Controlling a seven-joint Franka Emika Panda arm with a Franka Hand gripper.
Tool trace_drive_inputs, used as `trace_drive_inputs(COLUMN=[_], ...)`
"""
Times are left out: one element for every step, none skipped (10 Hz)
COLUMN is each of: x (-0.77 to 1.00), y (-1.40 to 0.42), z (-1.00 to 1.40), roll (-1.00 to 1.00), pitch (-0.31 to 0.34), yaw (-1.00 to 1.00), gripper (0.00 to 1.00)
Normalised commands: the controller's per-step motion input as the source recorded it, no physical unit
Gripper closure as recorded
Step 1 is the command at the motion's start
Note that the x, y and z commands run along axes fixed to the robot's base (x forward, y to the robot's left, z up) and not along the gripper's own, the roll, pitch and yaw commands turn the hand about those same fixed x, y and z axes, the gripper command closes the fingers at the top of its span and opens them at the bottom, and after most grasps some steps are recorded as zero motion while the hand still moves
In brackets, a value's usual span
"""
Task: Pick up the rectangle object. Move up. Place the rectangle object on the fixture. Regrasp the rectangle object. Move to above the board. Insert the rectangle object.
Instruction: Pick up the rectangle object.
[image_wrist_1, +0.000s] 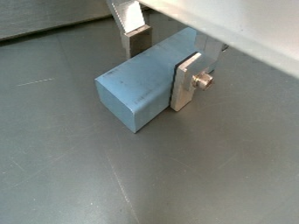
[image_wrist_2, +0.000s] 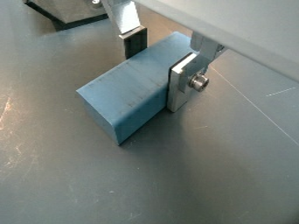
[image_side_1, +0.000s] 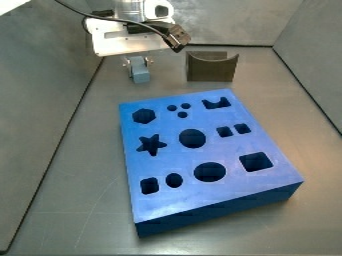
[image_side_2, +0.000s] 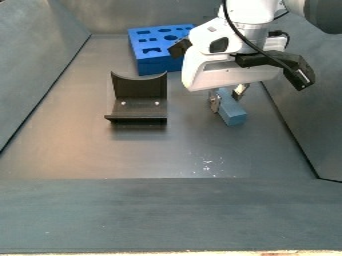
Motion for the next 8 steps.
trace_drive_inputs(x=[-0.02, 0.0, 0.0, 0.0, 0.0, 0.0, 0.0, 0.0], y=[-0.4, 0.0, 0.0, 0.0, 0.0, 0.0, 0.0, 0.0], z=[-0.12, 0.0, 0.0, 0.0, 0.0, 0.0, 0.0, 0.0], roll=[-0.25, 0.0, 0.0, 0.0, 0.0, 0.0, 0.0, 0.0], pitch=[0.097, 0.0, 0.0, 0.0, 0.0, 0.0, 0.0, 0.0], yaw=[0.0, 0.0, 0.0, 0.0, 0.0, 0.0, 0.0, 0.0], gripper=[1.0, 1.0, 1.0, 1.0, 1.0, 1.0, 1.0, 1.0])
